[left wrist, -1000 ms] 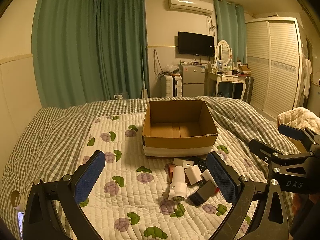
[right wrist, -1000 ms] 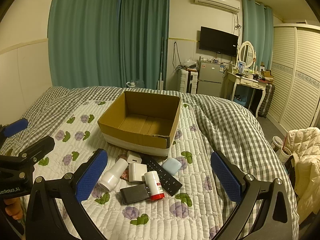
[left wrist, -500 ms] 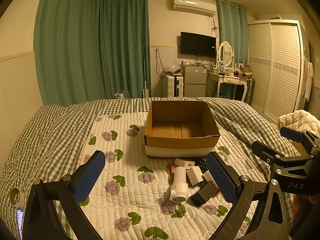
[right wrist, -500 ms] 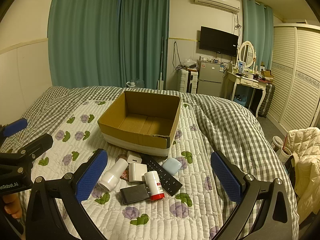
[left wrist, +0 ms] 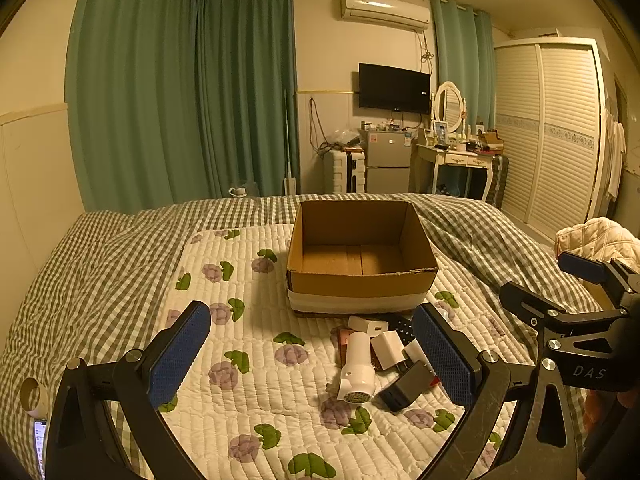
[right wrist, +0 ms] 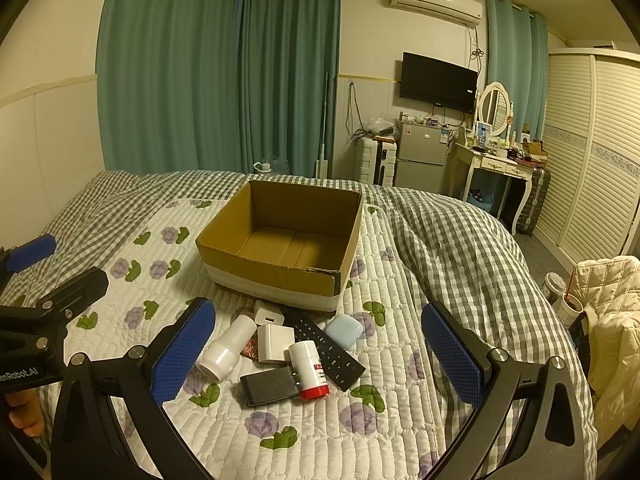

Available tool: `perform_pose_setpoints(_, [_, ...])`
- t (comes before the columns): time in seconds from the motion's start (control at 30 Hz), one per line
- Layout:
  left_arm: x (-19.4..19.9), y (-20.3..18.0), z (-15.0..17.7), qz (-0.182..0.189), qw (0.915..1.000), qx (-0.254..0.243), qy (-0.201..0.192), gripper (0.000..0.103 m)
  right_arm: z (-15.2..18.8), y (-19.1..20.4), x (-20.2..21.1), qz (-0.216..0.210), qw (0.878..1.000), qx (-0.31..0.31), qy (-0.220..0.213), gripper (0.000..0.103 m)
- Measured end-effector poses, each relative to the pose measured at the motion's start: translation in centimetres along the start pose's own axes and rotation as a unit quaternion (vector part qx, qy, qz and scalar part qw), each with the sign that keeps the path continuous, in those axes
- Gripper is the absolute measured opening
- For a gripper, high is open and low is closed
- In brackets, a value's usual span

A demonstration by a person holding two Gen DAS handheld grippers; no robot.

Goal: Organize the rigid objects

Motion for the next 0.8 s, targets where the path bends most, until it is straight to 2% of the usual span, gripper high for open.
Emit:
perform_pose_setpoints(0.43, [0.4, 0.2, -0.1, -0.001, 1.0000, 0.000, -0.001, 0.103, -0.3, 0.0, 0.3, 0.001, 1.000, 0.001, 0.001, 0.103])
perform_pose_setpoints(0.57, [0.3, 0.4, -0.6, -0.005, 1.0000, 0.001, 0.000, 0.103, 0.5, -0.6, 0.2, 0.015, 1.000, 0.003, 0.004, 0.103])
perform_pose_setpoints(0.67, [0.1, 0.4, -0.9, -0.001, 1.0000, -0.004, 0.004, 0.103, 0.5, -0.6, -0.2, 0.013, 1.000, 0.011, 0.018, 0.103])
perform_pose_setpoints(0.8, [-1.4, 0.1, -1.8, -0.003, 0.9996, 0.000, 0.027, 0.103, -1.4, -0.7, -1.4, -0.002, 0.999, 0.025, 0.041, 0.103])
Point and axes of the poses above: each gripper's, at about its wrist camera, not at the fingertips, and x roughly against the way its jaws point, y to its left, z to its underside, the point moved 7 cm from there along -x, roughly the way its jaws point, and after that the axes turned 9 degrees about -z, right-handed, at the moved point
